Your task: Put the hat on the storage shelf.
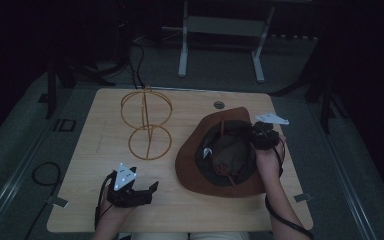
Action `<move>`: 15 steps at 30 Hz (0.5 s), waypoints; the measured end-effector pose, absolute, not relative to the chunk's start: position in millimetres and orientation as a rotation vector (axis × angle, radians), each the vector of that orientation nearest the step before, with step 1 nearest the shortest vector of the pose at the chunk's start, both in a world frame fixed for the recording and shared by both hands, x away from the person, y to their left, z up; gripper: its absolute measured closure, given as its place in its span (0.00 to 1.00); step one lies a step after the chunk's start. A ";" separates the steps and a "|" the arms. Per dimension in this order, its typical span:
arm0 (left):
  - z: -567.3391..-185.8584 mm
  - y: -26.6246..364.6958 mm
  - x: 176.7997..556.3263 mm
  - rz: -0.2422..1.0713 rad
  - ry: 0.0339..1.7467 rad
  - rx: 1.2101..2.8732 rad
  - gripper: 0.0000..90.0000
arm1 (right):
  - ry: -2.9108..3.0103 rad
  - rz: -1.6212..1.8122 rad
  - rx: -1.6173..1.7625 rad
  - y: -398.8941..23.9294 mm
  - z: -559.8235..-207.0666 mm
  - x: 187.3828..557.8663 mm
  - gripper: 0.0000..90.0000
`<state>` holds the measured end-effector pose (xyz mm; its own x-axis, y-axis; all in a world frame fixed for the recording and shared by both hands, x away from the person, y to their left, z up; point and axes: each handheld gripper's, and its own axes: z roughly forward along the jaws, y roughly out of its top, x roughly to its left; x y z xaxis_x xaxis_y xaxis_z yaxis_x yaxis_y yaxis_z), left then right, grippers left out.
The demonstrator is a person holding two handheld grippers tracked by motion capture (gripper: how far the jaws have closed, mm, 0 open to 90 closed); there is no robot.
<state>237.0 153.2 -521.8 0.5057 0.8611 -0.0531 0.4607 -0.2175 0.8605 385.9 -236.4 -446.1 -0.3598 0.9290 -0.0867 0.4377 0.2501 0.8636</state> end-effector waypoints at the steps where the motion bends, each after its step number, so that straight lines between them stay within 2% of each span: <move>1: -519.3 151.7 238.3 0.554 1.092 1.858 0.12 | 1.909 1.033 1.235 -236.8 -445.6 383.8 0.94; 15: -471.6 102.1 266.7 0.577 0.942 1.940 0.13 | 1.887 1.090 1.193 -238.1 -436.5 359.4 0.94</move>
<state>266.7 102.1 -471.6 0.6050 0.7957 0.0296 0.3878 -0.3270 0.8618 359.4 -238.1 -436.5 -0.3783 0.9217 -0.0864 0.3854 0.2416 0.8906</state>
